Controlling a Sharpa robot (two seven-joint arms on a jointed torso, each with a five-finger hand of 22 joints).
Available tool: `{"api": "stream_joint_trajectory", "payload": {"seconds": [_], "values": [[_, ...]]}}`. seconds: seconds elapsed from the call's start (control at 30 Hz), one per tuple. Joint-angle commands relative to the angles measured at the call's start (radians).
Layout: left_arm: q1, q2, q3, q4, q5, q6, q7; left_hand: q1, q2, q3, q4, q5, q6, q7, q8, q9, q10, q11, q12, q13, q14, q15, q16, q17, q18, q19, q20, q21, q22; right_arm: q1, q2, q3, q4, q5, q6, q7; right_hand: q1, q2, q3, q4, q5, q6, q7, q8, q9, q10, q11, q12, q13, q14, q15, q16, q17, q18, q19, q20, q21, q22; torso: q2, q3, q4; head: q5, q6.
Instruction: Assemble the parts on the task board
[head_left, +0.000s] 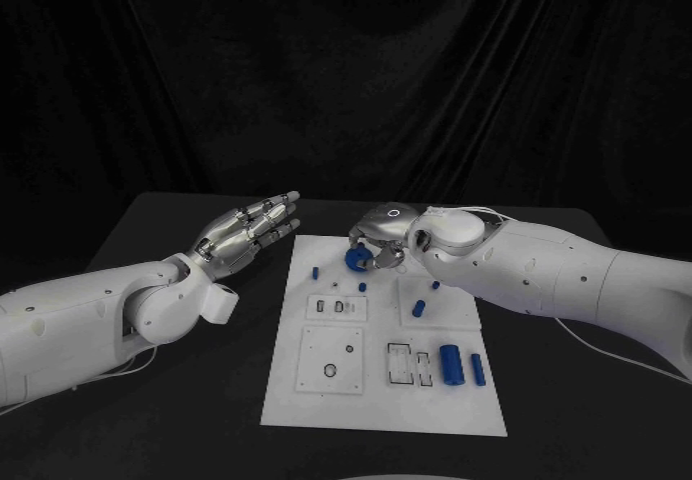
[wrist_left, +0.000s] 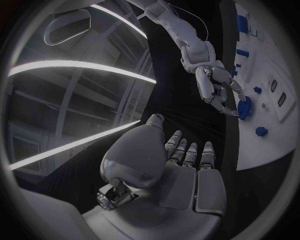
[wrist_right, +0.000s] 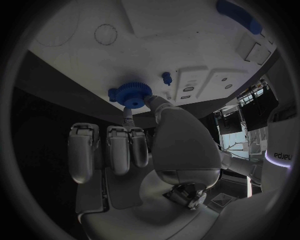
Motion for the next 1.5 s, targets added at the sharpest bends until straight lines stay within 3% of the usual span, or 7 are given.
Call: {"api": "stream_joint_trajectory", "payload": {"seconds": [0.03, 0.6, 0.87, 1.0, 1.4, 1.47, 1.5], "values": [[-0.001, 0.003, 0.001, 0.001, 0.0, 0.012, 0.009, 0.009, 0.0, 0.006, 0.0, 0.003, -0.001, 0.004, 0.005, 0.0, 0.001, 0.003, 0.004, 0.001, 0.0, 0.009, 0.002, -0.001, -0.002, 0.001, 0.009, -0.003, -0.001, -0.007, 0.006, -0.001, -0.005, -0.002, 0.018, 0.01, -0.005, 0.001, 0.007, -0.001, -0.007, -0.012, 0.001, -0.018, -0.009, 0.103, 0.009, 0.004, 0.263, 0.099, 0.01, -0.005, 0.24, -0.005, 0.068, 0.008, -0.005, 0.239, 0.0, 0.0001, 0.0002, -0.001, -0.002], [-0.001, 0.004, 0.001, 0.0, 0.0, 0.017, 0.003, 0.009, 0.0, 0.006, 0.0, 0.002, -0.002, 0.005, 0.005, 0.0, 0.001, 0.003, 0.004, 0.002, 0.0, 0.01, 0.002, -0.001, -0.002, 0.001, 0.01, -0.003, -0.001, -0.01, 0.016, -0.001, -0.017, -0.002, 0.019, 0.017, -0.02, 0.01, 0.006, -0.02, -0.067, -0.236, -0.021, -0.221, -0.142, 0.103, -0.008, 0.004, 0.263, 0.098, -0.003, -0.008, 0.234, -0.003, 0.063, -0.001, -0.015, 0.235, 0.0, 0.0, -0.0007, -0.003, -0.012], [-0.001, 0.004, 0.001, 0.0, 0.0, 0.019, 0.002, 0.009, 0.0, 0.006, 0.0, 0.002, -0.002, 0.005, 0.005, 0.0, 0.001, 0.003, 0.004, 0.002, 0.0, 0.01, 0.002, -0.001, -0.002, 0.001, 0.01, -0.003, -0.001, -0.01, 0.0, -0.001, -0.004, -0.001, -0.02, 0.026, -0.018, 0.011, 0.005, -0.024, -0.072, -0.267, -0.024, -0.235, -0.161, 0.103, -0.011, 0.004, 0.263, 0.096, -0.006, -0.011, 0.227, -0.001, 0.061, -0.004, -0.02, 0.234, -0.001, 0.0006, -0.0015, 0.0, -0.011], [-0.001, 0.002, 0.001, -0.001, 0.0, 0.02, 0.001, 0.009, 0.0, 0.006, 0.0, 0.002, -0.002, 0.005, 0.005, 0.0, 0.001, 0.003, 0.004, 0.002, 0.0, 0.01, 0.002, -0.001, -0.002, 0.001, 0.01, -0.003, -0.001, -0.007, -0.031, -0.001, 0.024, 0.01, -0.075, 0.036, -0.024, 0.019, 0.003, -0.019, -0.089, -0.2, -0.024, -0.222, -0.149, 0.103, -0.013, 0.004, 0.263, 0.096, -0.008, -0.011, 0.227, -0.002, 0.062, -0.006, -0.017, 0.235, -0.001, 0.0, -0.0015, -0.001, -0.01], [-0.001, -0.001, 0.001, -0.004, 0.0, 0.025, -0.004, 0.009, 0.001, 0.007, 0.001, 0.003, 0.0, 0.005, 0.007, 0.0, 0.001, 0.004, 0.004, 0.001, 0.0, 0.012, 0.002, -0.001, -0.003, 0.001, 0.011, -0.003, -0.001, 0.051, -0.214, -0.001, 0.177, 0.026, -0.174, -0.004, -0.057, 0.027, -0.04, 0.02, -0.286, -0.031, -0.02, -0.182, -0.135, 0.103, -0.009, 0.004, 0.263, 0.097, -0.004, -0.009, 0.23, -0.004, 0.067, -0.004, -0.01, 0.237, -0.002, 0.0007, -0.0009, -0.001, -0.014], [-0.001, -0.001, 0.001, -0.005, 0.0, 0.026, -0.005, 0.009, 0.001, 0.007, 0.001, 0.003, 0.0, 0.005, 0.007, 0.0, 0.001, 0.004, 0.005, 0.002, 0.0, 0.012, 0.002, 0.0, -0.003, 0.001, 0.011, -0.003, -0.001, 0.061, -0.249, -0.001, 0.201, 0.034, -0.179, -0.014, -0.075, 0.012, -0.067, 0.055, -0.351, -0.007, -0.026, -0.179, -0.134, 0.103, -0.012, 0.004, 0.263, 0.097, -0.007, -0.009, 0.231, -0.005, 0.069, -0.007, -0.006, 0.239, -0.002, 0.0007, -0.0014, -0.002, -0.015], [-0.001, -0.001, 0.001, -0.006, 0.0, 0.026, -0.005, 0.009, 0.001, 0.007, 0.001, 0.003, 0.001, 0.005, 0.007, 0.0, 0.001, 0.004, 0.005, 0.002, 0.0, 0.012, 0.003, 0.0, -0.003, 0.001, 0.011, -0.003, -0.001, 0.068, -0.279, -0.002, 0.221, 0.039, -0.177, -0.024, -0.101, -0.026, -0.1, 0.117, -0.406, 0.014, -0.039, -0.177, -0.134, 0.103, -0.025, 0.004, 0.263, 0.098, -0.015, -0.007, 0.233, -0.006, 0.07, -0.013, -0.003, 0.24, -0.003, 0.0008, -0.0019, -0.002, -0.013]]}}
